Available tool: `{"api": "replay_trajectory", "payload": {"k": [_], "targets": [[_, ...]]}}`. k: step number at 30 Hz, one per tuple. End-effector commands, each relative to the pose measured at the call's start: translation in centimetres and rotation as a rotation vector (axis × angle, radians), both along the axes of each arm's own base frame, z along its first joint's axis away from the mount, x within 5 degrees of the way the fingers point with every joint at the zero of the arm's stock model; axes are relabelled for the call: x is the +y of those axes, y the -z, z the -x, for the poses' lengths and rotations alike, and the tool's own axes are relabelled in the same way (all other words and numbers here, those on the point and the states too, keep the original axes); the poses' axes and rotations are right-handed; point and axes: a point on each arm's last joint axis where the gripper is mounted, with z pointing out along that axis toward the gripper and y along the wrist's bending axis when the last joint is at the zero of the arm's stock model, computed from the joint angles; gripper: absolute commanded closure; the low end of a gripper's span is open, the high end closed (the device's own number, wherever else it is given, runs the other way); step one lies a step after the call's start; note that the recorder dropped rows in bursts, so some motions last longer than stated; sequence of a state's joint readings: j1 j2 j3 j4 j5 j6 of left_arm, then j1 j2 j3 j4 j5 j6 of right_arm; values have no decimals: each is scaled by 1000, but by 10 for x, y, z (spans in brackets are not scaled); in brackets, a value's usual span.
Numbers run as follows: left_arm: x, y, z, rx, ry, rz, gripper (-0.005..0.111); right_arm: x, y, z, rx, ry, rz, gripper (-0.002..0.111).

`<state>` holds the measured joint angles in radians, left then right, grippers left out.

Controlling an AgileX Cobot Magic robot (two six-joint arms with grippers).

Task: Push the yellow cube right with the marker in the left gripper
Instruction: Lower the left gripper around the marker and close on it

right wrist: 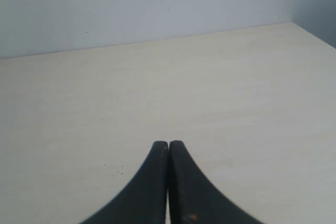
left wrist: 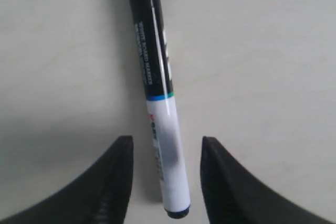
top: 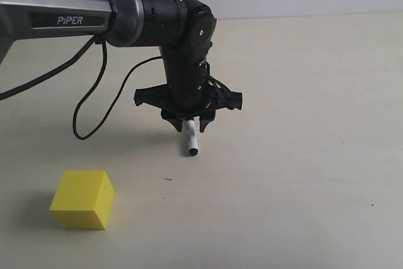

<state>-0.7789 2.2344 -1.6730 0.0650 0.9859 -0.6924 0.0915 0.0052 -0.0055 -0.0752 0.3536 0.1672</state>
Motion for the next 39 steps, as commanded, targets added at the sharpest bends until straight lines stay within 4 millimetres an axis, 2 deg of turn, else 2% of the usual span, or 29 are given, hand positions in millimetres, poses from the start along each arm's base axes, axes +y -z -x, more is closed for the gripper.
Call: {"api": "replay_trajectory", "payload": {"k": [1,21,30,39], "targets": [[-1,-2,1,-5,-23,8,65,0,1,0,-9,3,5,108],[-4,3,4,-25,-65,21,65,0,1,0,-9,3,5,108],[-3,15,4,-6,-68,-4,65,0,1,0,-9,3,5,108],[-3,15,3,-9,-66,-6,65,0,1,0,-9,3,5,108]]}}
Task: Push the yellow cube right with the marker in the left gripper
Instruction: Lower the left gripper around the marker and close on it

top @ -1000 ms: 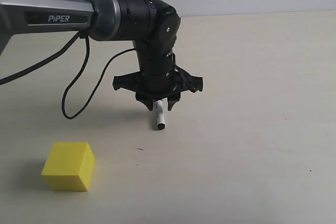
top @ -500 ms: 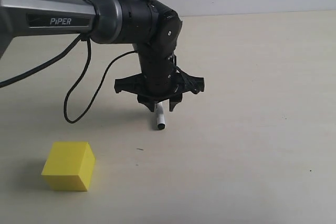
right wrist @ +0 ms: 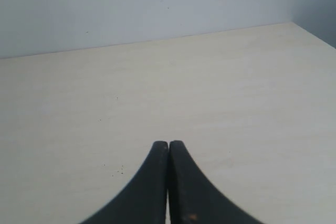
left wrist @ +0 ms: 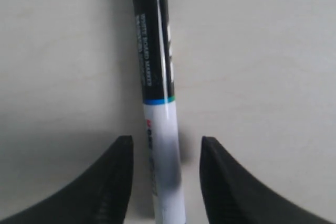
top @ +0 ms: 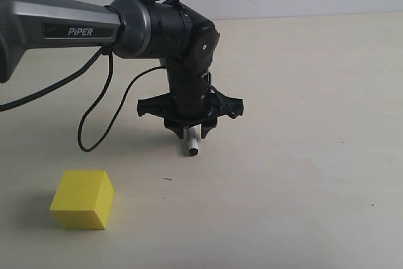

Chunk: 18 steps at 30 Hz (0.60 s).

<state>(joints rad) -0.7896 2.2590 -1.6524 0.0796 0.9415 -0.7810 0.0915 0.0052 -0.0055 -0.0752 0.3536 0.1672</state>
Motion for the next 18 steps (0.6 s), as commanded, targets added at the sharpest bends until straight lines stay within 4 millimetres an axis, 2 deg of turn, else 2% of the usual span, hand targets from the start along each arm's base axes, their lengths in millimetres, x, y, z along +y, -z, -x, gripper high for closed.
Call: {"api": "replay_trajectory", "payload": {"k": [1,15,18], "targets": [[0,0,1,-5,1,-9,65,0,1,0,-9,3,5,108],[1,2,2,6,0,-20,65,0,1,0,-11,3,4,108],[1,4,2,16,2,-31,74,0,1,0,-11,3,4,108]]}}
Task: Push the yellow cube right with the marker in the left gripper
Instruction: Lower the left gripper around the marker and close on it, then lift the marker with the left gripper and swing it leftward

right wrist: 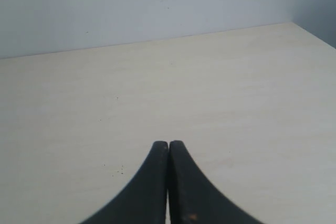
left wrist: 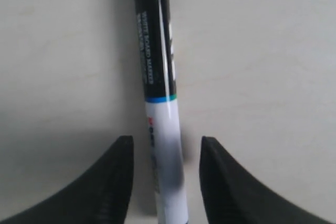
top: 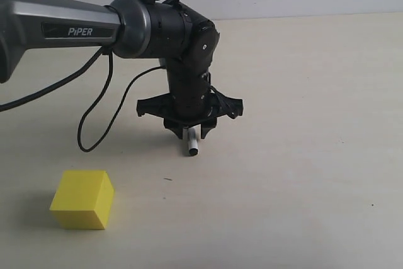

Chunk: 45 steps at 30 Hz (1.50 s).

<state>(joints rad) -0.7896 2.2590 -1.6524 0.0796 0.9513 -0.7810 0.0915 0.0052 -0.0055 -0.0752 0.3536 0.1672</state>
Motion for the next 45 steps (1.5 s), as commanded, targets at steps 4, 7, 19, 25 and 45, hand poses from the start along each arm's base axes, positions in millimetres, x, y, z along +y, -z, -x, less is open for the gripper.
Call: {"api": "replay_trajectory", "payload": {"k": [4,7,19,25,45], "targets": [[1,8,2,16,21,-33,104,0,1,0,-11,3,4,108],[1,8,2,15,50,-36,107,0,1,0,-11,3,4,108],[8,-78,8,-118,212,46,107,0,1,0,-11,3,4,108],[25,-119,24,-107,308,6,107,0,1,0,-11,3,4,108],[227,-178,123,-197,178,-135,107,0,1,0,-11,3,4,108]]}}
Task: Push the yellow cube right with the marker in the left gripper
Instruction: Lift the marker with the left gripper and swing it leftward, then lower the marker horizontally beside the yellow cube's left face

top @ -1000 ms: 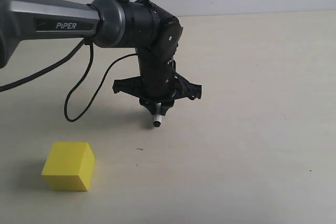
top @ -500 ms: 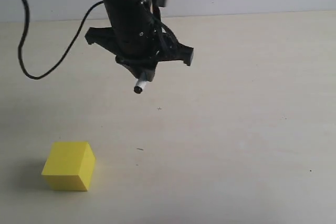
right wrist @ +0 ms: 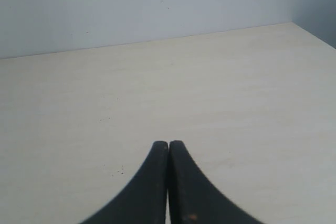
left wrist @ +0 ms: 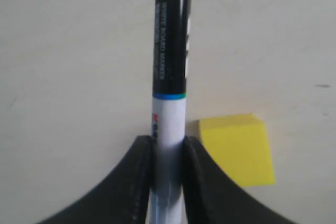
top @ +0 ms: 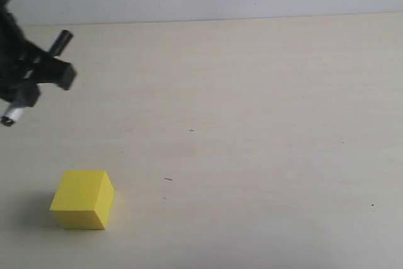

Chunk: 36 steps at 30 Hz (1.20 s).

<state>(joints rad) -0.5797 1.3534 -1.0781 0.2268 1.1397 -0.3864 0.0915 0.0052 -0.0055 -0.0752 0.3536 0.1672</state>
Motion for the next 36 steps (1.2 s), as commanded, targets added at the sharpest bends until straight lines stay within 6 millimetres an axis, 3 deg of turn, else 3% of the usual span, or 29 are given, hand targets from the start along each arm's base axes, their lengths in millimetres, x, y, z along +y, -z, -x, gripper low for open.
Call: {"api": "replay_trajectory", "payload": {"k": [1,6,10,15,24,31,36], "targets": [[45,-5,28,2,-41,-30,107,0,1,0,-11,3,4,108],[84,-12,46,-17,-80,-63,107,0,1,0,-11,3,4,108],[99,1,55,41,65,-132,107,0,1,0,-11,3,4,108],[106,34,64,178,331,-266,107,0,1,0,-11,3,4,108],[101,77,47,82,949,-457,107,0,1,0,-9,3,4,108],[96,104,39,71,1032,-437,107,0,1,0,-9,3,4,108],[94,120,37,174,1067,-399,107,0,1,0,-9,3,4,108]]}}
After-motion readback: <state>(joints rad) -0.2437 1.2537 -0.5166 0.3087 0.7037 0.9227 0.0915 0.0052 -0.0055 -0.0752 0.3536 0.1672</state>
